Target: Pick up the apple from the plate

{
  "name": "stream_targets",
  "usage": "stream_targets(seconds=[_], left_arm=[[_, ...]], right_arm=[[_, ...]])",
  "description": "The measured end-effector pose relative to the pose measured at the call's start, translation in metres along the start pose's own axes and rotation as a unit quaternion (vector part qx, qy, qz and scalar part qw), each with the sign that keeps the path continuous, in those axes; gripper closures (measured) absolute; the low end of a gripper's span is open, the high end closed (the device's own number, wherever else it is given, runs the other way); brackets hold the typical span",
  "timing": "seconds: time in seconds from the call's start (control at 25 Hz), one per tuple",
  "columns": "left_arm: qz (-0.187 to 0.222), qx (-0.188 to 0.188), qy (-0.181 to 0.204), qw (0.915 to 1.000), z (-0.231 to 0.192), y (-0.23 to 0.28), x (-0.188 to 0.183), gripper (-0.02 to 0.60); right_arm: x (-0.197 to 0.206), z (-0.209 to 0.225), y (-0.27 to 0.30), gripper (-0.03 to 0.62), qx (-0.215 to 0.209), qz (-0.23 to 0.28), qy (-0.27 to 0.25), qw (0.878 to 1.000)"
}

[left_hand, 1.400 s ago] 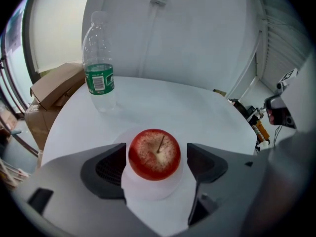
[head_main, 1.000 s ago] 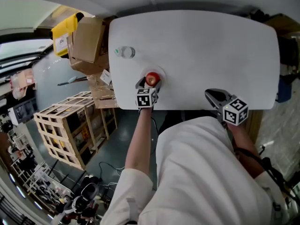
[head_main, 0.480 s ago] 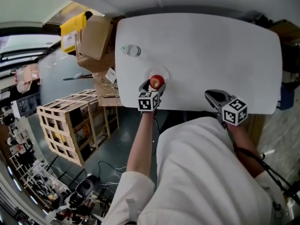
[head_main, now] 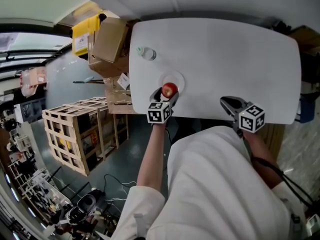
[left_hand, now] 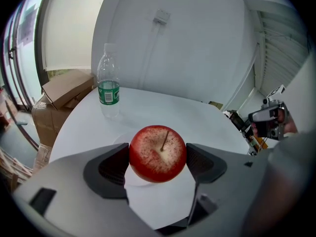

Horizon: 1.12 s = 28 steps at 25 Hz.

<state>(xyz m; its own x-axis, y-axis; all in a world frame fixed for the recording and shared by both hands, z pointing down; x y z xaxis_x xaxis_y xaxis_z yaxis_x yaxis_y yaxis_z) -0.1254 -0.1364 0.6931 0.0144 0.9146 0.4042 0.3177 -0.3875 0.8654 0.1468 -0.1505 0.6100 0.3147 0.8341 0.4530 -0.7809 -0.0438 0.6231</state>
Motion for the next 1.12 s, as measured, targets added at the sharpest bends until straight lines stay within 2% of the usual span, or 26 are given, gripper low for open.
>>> stream_targets(seconds=[0.48,1.12], left_arm=[[0.036,0.031,0.027,0.9985,-0.012,-0.043,0.013,0.218],[0.072,0.075,0.078,0.9915,-0.038,-0.108,0.021,0.218]], right_arm=[[0.014,-0.052,0.013,0.556,0.030,0.036,0.003,0.999],[0.044,-0.109,0.020,0.554,0.103,0.096,0.025,0.990]])
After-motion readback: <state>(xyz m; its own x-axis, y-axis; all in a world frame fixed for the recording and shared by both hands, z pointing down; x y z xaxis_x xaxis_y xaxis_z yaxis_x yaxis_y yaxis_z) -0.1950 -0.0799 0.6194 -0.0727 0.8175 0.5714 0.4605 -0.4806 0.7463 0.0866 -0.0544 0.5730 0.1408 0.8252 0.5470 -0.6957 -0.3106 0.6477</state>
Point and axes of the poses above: the fingertips, and each gripper's own axes: y forward along the fingers, z to its right, x out of its underside, the point moved 3 cm from there along -y, backward along the fingers, and after that the axes turned 12 degrees about -z, right-handed, at the moved point
